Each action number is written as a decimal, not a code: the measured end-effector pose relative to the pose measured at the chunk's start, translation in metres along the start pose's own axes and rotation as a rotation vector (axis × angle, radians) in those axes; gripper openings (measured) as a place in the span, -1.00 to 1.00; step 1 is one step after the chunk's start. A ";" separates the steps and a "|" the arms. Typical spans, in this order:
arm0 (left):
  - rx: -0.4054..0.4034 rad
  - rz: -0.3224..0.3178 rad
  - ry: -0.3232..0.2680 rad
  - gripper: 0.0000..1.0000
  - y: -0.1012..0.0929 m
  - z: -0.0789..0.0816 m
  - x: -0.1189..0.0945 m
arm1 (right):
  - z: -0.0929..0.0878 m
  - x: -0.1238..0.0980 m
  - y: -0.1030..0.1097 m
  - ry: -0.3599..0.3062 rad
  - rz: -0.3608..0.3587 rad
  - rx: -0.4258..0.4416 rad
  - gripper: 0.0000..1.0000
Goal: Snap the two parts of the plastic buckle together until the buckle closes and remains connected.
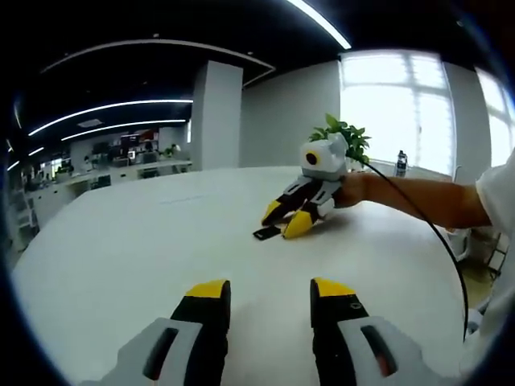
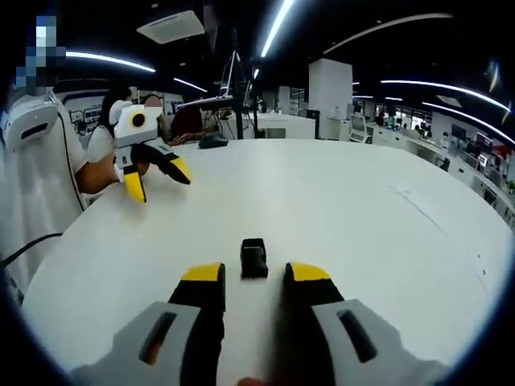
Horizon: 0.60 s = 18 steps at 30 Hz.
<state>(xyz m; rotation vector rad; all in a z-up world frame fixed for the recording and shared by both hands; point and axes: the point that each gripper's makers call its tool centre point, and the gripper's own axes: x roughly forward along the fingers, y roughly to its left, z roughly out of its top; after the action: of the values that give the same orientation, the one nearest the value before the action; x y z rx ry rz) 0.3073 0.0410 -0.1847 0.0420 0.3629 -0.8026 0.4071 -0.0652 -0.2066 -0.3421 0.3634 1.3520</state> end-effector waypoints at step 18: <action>0.005 0.030 -0.002 -0.21 0.003 0.001 -0.003 | 0.017 -0.019 0.004 -0.053 -0.135 0.078 -0.20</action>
<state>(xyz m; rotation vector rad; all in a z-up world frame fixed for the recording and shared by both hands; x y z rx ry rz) 0.3079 0.0453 -0.1829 0.0511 0.3573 -0.7739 0.4009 -0.0741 -0.1831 -0.2611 0.3416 1.2095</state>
